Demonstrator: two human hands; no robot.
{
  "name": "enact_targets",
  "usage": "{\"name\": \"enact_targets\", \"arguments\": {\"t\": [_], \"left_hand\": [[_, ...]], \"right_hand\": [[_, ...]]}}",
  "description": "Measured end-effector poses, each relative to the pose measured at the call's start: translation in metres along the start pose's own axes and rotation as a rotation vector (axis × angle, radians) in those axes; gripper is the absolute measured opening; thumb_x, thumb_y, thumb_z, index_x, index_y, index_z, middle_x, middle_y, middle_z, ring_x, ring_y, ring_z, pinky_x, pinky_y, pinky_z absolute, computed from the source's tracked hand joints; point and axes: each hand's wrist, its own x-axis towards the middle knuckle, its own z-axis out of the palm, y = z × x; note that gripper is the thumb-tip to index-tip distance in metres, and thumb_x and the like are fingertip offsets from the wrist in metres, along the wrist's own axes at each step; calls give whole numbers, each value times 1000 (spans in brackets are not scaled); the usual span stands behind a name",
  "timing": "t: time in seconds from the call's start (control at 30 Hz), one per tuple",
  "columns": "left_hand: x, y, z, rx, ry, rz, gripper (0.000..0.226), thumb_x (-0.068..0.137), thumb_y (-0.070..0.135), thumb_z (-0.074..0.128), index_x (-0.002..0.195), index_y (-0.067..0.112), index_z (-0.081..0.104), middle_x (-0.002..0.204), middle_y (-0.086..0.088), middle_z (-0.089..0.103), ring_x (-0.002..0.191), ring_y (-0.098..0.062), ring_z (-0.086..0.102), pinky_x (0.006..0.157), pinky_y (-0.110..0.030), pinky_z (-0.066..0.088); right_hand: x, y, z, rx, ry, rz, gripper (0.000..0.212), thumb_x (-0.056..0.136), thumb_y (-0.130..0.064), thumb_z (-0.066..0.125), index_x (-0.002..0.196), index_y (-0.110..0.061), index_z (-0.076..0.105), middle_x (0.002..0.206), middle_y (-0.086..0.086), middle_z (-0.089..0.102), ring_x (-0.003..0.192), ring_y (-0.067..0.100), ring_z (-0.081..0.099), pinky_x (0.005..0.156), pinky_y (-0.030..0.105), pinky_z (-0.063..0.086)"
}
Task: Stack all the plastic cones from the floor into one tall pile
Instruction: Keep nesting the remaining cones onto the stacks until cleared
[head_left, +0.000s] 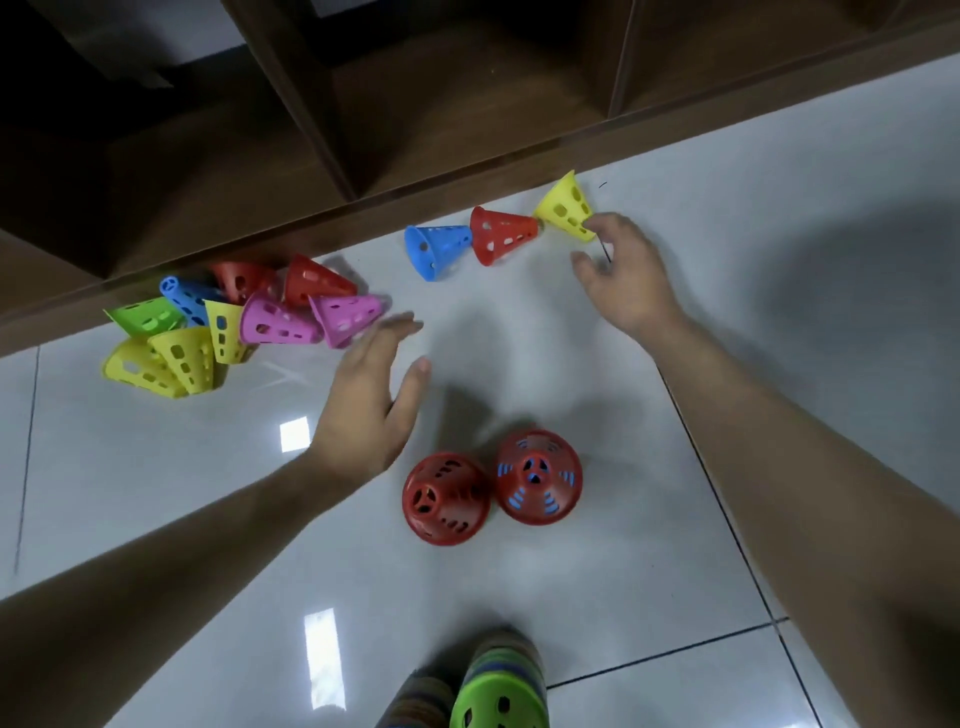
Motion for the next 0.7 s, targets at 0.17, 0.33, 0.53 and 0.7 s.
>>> {"name": "enact_targets", "arguments": {"t": [0.17, 0.33, 0.53, 0.7], "left_hand": [[102, 15, 35, 329, -138, 90, 71, 94, 41, 60, 154, 19, 30, 164, -9, 22, 148, -32, 27, 119, -47, 29], [184, 21, 51, 517, -235, 133, 90, 89, 46, 66, 159, 23, 15, 166, -12, 13, 153, -34, 10, 123, -43, 12], [197, 4, 63, 608, -274, 108, 66, 84, 61, 64, 133, 20, 50, 125, -16, 59, 126, -36, 45, 120, -46, 21], [170, 3, 67, 594, -270, 61, 48, 85, 58, 62, 119, 25, 53, 118, -7, 59, 126, -29, 46, 123, -50, 10]], "right_hand": [[28, 3, 19, -175, -174, 5, 73, 91, -28, 65, 154, -18, 30, 159, 7, 30, 145, 27, 30, 117, 37, 30], [47, 14, 11, -324, -213, 84, 90, 90, -34, 65, 160, -26, 10, 167, 3, 8, 153, 27, 10, 122, 44, 21], [62, 30, 3, -203, -179, 180, 77, 92, -38, 63, 157, -31, 22, 158, 5, 34, 145, 26, 32, 117, 39, 30], [74, 22, 18, -130, 32, 239, 65, 87, -43, 70, 143, -26, 43, 132, 5, 58, 126, 28, 52, 106, 39, 40]]}}
